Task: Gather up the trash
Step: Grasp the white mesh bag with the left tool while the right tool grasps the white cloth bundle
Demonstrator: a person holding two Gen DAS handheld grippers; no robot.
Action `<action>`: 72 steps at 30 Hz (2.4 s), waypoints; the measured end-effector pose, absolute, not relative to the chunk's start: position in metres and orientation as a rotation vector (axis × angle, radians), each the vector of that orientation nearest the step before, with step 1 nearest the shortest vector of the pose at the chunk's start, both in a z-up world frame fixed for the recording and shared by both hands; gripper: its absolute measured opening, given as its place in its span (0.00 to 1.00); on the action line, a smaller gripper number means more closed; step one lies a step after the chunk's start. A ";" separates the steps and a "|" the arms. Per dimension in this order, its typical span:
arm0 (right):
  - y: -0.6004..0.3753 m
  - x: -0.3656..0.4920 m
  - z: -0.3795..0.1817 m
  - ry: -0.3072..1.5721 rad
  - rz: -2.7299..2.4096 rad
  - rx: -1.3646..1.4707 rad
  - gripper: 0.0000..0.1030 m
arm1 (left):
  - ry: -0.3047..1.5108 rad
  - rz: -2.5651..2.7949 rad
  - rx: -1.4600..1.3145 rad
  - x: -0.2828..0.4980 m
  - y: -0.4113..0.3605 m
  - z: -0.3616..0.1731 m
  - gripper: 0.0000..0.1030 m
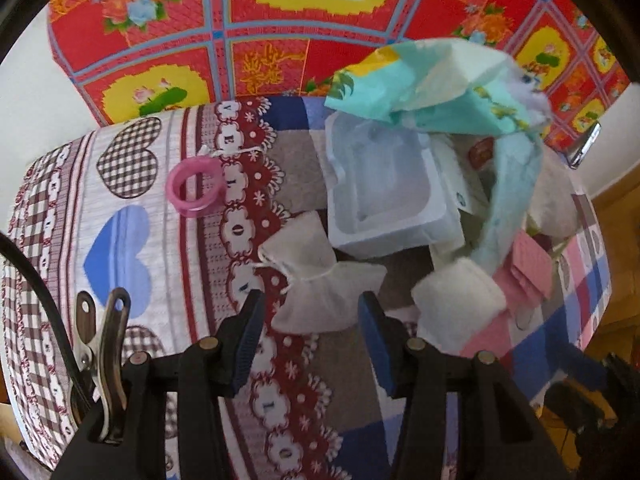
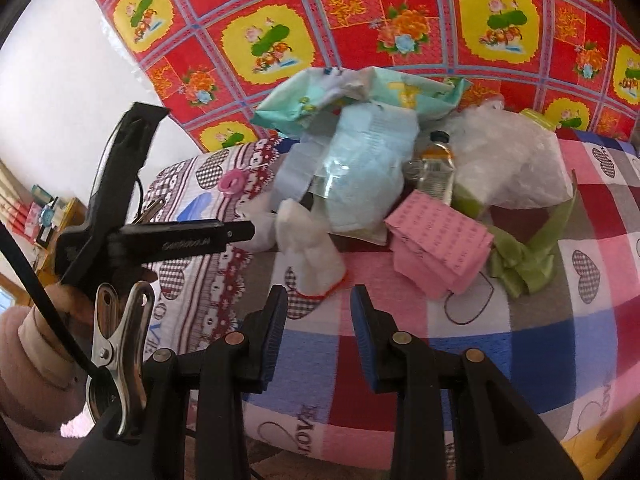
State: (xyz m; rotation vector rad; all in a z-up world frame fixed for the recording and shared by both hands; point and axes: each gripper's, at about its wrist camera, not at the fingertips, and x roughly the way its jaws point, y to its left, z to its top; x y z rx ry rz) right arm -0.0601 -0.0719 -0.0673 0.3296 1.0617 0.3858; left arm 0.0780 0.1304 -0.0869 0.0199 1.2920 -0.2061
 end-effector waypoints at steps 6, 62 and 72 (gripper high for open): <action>-0.081 -0.055 -0.077 1.077 0.380 0.343 0.33 | 1.308 -0.207 0.038 0.089 0.116 -0.098 0.49; -0.010 -0.008 -0.115 1.158 0.369 0.297 0.12 | 1.232 -0.114 -0.011 0.024 0.247 -0.055 0.13; 0.024 -0.028 -0.078 1.108 0.340 0.348 0.12 | 1.219 -0.164 0.037 0.017 0.283 -0.052 0.13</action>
